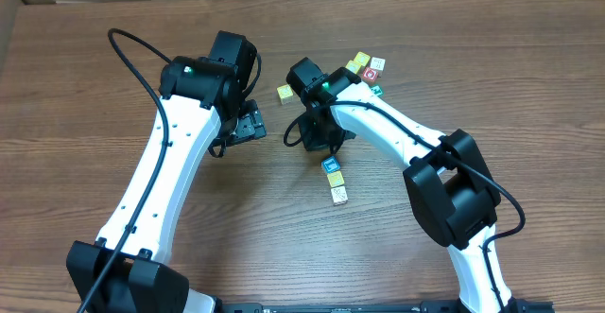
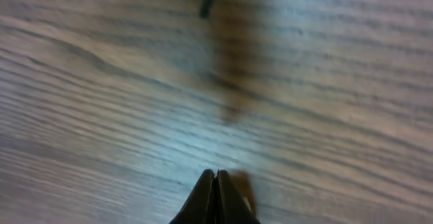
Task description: Flip 3 blocks
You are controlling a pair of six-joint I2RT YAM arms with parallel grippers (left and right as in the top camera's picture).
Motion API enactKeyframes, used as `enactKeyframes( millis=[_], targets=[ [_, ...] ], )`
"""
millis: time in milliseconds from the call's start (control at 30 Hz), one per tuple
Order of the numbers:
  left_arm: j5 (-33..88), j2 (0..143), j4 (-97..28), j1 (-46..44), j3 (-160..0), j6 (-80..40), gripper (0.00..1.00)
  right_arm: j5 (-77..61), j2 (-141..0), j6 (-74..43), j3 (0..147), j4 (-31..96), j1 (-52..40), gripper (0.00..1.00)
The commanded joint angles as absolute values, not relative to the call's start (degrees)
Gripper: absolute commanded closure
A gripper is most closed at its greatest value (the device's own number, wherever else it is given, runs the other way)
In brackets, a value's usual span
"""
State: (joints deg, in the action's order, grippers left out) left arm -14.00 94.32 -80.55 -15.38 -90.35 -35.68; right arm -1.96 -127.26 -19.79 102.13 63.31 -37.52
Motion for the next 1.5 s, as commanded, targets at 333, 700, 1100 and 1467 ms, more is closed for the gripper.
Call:
enactKeyframes(
  millis=[333, 700, 1100, 1467],
  targets=[
    [-15.0, 94.8, -80.5, -15.7, -90.1, -36.4, 0.00, -2.2, -128.1, -21.1, 101.6, 67.5, -37.1, 0.96],
    [-15.0, 94.8, -80.5, -15.7, -90.1, -36.4, 0.00, -1.7, -128.1, -23.1, 101.6, 69.5, -37.1, 0.96],
    [-15.0, 94.8, -80.5, -15.7, -90.1, -36.4, 0.00, -1.3, -128.0, -24.0, 101.7, 69.3, -37.0, 0.96],
    [-15.0, 94.8, -80.5, -15.7, -90.1, -36.4, 0.01, -3.1, -127.9, -24.1, 101.8, 71.3, -36.9, 0.96]
  ],
)
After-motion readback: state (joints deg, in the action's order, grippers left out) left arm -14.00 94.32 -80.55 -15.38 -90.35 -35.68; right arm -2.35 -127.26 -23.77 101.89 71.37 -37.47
